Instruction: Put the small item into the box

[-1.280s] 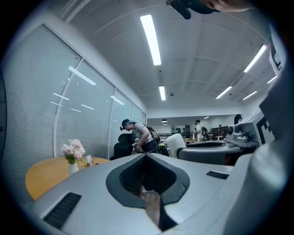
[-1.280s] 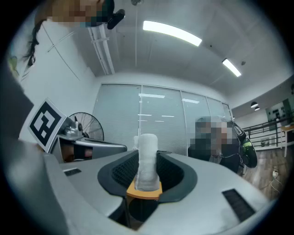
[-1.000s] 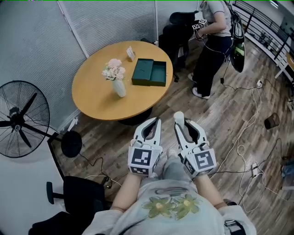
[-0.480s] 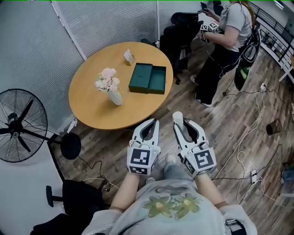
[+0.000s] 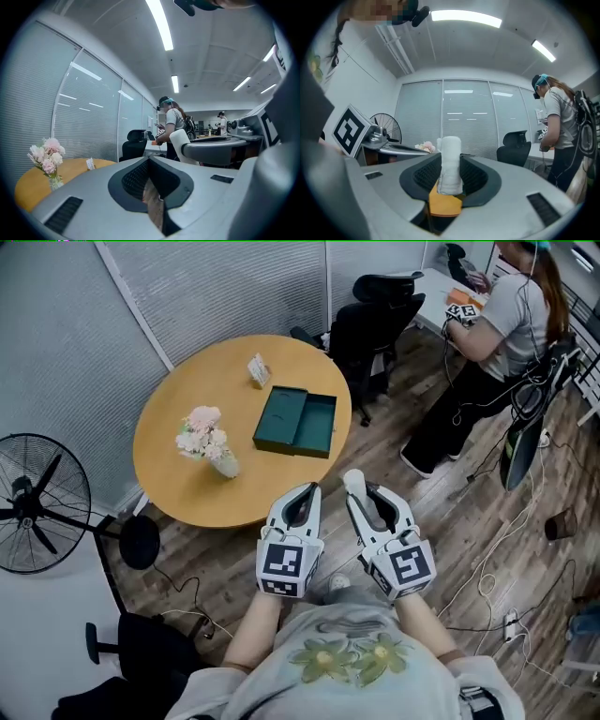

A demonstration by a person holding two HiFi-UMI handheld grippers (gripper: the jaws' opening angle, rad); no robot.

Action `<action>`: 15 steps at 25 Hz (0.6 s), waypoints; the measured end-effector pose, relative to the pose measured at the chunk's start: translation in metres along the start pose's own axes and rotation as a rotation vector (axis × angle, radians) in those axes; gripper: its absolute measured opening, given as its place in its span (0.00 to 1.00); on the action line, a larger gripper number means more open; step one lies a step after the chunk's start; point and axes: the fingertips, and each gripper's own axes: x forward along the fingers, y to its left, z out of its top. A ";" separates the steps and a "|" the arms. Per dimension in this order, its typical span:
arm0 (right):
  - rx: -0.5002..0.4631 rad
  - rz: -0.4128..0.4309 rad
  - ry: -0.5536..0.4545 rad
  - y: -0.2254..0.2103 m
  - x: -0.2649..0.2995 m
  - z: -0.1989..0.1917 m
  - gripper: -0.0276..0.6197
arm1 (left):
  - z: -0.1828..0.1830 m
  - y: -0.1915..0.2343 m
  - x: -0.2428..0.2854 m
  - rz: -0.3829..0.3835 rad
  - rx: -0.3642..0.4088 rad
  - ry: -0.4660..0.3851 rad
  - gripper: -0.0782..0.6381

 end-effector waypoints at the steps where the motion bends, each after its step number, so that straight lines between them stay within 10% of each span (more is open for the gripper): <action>1: -0.002 0.012 0.003 -0.007 0.004 -0.001 0.24 | 0.000 0.001 0.008 0.010 -0.001 0.003 0.11; 15: 0.028 0.061 0.016 -0.081 0.060 -0.011 0.24 | -0.012 0.030 0.068 0.117 -0.021 0.052 0.11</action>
